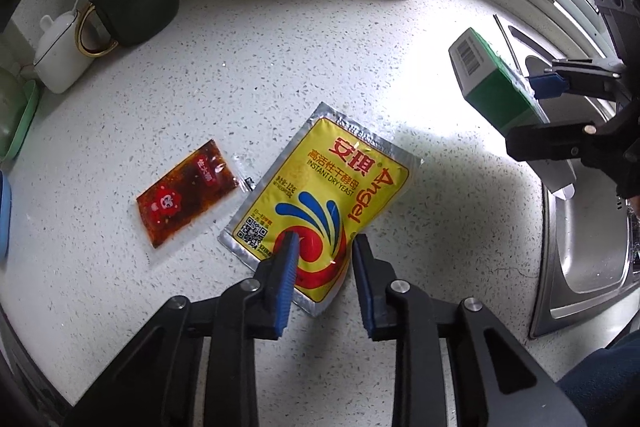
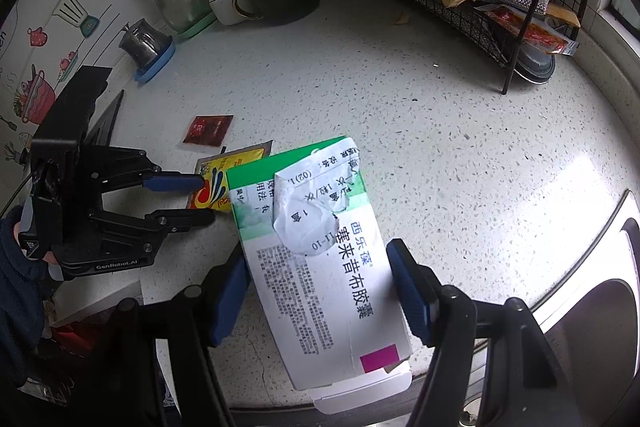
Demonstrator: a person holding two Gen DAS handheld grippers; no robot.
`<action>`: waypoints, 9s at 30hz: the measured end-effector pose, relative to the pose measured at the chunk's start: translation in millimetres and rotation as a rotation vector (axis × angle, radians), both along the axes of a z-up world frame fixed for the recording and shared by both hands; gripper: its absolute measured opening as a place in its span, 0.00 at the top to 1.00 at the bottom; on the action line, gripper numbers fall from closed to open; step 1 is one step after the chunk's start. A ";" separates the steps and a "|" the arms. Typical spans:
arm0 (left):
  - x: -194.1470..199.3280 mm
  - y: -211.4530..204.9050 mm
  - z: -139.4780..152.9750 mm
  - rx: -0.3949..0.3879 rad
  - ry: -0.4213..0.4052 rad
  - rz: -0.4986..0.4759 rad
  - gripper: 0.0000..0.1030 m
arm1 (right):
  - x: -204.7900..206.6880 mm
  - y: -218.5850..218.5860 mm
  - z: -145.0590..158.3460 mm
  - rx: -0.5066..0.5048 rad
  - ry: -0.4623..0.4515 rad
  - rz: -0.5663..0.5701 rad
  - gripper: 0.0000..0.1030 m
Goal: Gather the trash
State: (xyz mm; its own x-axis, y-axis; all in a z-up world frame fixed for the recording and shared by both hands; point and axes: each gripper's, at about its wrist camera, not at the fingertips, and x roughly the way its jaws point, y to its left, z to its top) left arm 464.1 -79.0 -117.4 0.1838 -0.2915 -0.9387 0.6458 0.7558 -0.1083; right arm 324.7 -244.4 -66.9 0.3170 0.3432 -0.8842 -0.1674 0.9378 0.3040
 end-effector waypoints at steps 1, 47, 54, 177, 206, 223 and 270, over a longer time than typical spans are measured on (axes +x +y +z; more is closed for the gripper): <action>-0.1 2.4 2.3 -0.013 0.009 0.009 0.84 | -0.5 1.0 0.2 0.002 0.000 0.000 0.37; -291.4 178.3 64.0 -0.147 -0.077 0.274 1.00 | -178.3 181.1 35.0 -0.029 -0.108 0.263 0.37; -334.5 191.0 23.9 -0.112 -0.020 0.319 1.00 | -212.4 207.6 8.1 -0.030 -0.067 0.291 0.37; -421.5 250.4 -55.6 -0.014 -0.063 0.736 0.00 | -245.7 265.4 -108.1 -0.263 -0.114 0.449 0.01; -362.1 254.1 74.6 -0.071 -0.226 0.741 0.00 | -189.3 255.2 25.5 -0.161 -0.256 0.395 0.01; -205.8 205.8 112.9 -0.012 -0.231 0.665 0.00 | -58.6 208.1 50.3 -0.178 -0.294 0.389 0.01; -68.0 174.3 36.9 0.015 -0.048 0.712 0.00 | 133.8 189.6 -61.0 -0.286 -0.131 0.711 0.20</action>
